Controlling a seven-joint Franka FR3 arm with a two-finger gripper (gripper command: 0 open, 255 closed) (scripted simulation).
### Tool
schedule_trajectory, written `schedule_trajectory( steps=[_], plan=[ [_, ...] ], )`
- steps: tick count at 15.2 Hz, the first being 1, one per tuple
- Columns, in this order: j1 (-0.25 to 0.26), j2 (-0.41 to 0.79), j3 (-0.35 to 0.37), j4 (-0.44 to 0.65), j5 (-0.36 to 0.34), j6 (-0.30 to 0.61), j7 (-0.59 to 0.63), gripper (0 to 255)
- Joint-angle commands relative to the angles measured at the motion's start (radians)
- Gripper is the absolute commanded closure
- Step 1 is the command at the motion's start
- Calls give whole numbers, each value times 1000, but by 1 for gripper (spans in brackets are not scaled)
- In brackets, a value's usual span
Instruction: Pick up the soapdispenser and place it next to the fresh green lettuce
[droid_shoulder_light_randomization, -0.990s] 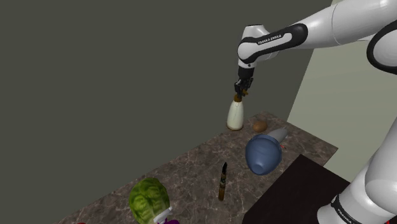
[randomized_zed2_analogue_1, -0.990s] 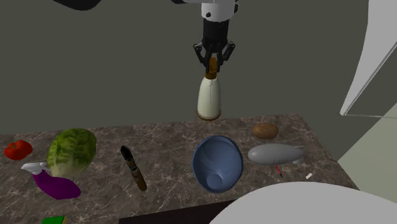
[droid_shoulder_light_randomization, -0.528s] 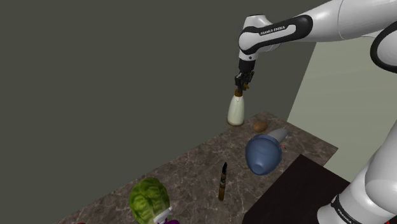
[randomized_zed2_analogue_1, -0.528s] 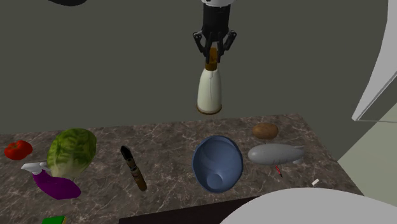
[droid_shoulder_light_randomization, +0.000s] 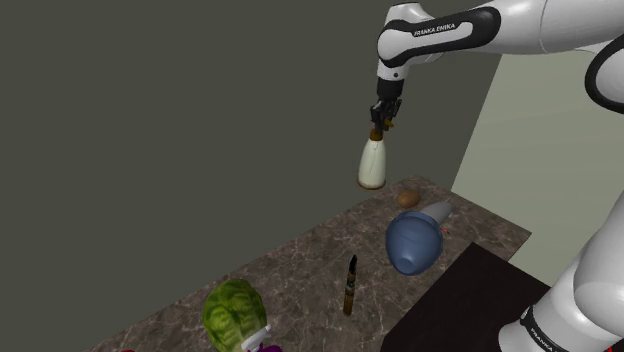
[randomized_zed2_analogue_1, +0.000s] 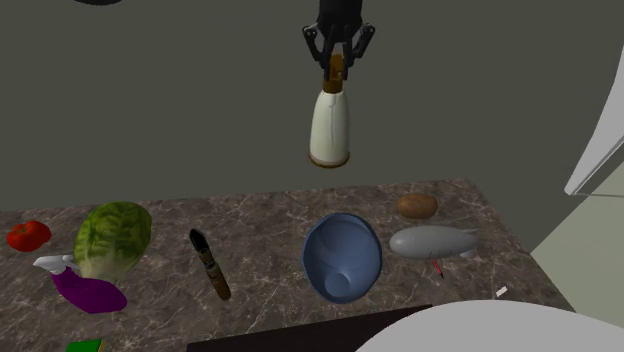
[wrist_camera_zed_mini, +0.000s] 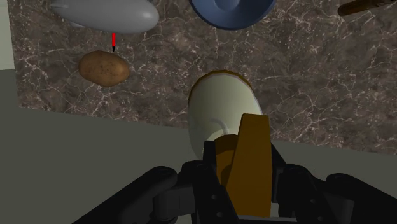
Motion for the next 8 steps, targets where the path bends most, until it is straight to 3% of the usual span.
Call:
schedule_trajectory(
  steps=[1,8],
  plan=[
    [-1,-4,-1,24,-1,-27,0,255],
    [-2,4,-2,128,0,-124,0,255]
  ],
)
